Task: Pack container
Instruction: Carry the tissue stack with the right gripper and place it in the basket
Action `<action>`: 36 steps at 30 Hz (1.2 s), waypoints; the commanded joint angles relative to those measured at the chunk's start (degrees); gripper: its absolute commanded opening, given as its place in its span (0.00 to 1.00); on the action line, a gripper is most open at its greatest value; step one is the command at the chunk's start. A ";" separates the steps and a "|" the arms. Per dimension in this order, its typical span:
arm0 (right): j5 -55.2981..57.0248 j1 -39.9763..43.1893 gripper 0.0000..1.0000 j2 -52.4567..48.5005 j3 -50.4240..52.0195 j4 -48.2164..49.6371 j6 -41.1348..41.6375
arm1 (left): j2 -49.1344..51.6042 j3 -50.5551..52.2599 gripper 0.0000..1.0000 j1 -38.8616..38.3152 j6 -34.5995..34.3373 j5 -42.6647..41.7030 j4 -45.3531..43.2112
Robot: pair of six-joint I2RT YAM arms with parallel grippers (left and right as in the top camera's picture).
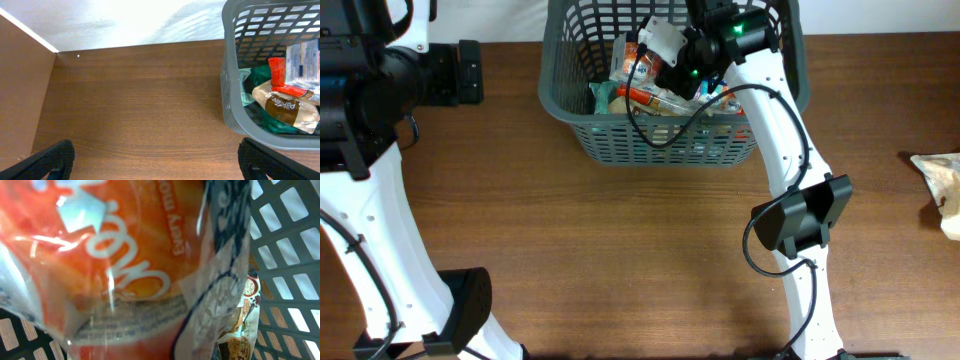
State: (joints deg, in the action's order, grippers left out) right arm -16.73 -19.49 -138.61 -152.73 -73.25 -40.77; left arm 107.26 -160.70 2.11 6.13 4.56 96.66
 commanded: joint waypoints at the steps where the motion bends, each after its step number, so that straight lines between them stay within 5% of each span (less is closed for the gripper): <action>1: -0.28 -0.37 0.43 1.09 -1.33 -0.20 0.85 | -0.20 0.07 0.99 0.20 -0.72 0.22 -0.02; 14: 11.10 -0.37 0.65 13.16 -18.29 -0.63 10.80 | -0.20 0.07 0.99 0.20 -0.72 0.22 0.00; 24: 35.98 0.48 0.66 23.26 -21.70 -3.89 16.26 | -0.20 0.07 0.99 0.20 -0.72 0.22 -0.02; 30: 37.09 12.85 0.66 25.07 -17.73 -3.54 26.97 | -0.20 0.07 0.99 0.20 -0.72 0.22 0.00; 36: 26.91 31.17 0.66 28.57 0.07 3.76 32.94 | -0.20 0.07 0.99 0.20 -0.72 0.22 0.00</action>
State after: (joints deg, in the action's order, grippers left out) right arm 14.92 3.95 -112.09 -160.79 -71.79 -13.13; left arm 107.26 -160.70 2.13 6.13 4.56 96.64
